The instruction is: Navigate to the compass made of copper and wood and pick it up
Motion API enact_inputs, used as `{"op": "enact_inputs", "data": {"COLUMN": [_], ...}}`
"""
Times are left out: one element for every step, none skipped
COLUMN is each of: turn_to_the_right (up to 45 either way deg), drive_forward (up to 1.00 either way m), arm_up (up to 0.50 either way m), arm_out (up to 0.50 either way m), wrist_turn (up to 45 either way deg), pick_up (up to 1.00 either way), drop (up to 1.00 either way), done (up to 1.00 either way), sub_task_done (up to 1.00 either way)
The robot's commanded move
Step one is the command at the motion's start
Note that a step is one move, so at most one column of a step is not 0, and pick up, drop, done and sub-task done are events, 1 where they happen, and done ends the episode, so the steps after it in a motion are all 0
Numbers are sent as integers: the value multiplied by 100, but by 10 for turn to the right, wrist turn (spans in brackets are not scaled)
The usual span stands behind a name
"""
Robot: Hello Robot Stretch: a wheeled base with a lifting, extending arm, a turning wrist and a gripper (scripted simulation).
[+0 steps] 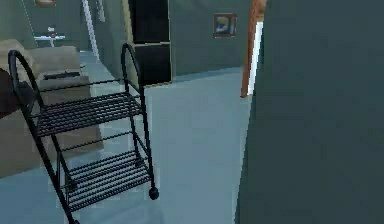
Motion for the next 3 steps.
{"op": "enact_inputs", "data": {"turn_to_the_right": [0,60,0], "drive_forward": [85,0,75], "arm_up": [0,0,0], "arm_out": [0,0,0], "wrist_turn": [0,0,0], "pick_up": [0,0,0], "drop": [0,0,0], "done": [0,0,0], "sub_task_done": [0,0,0]}}
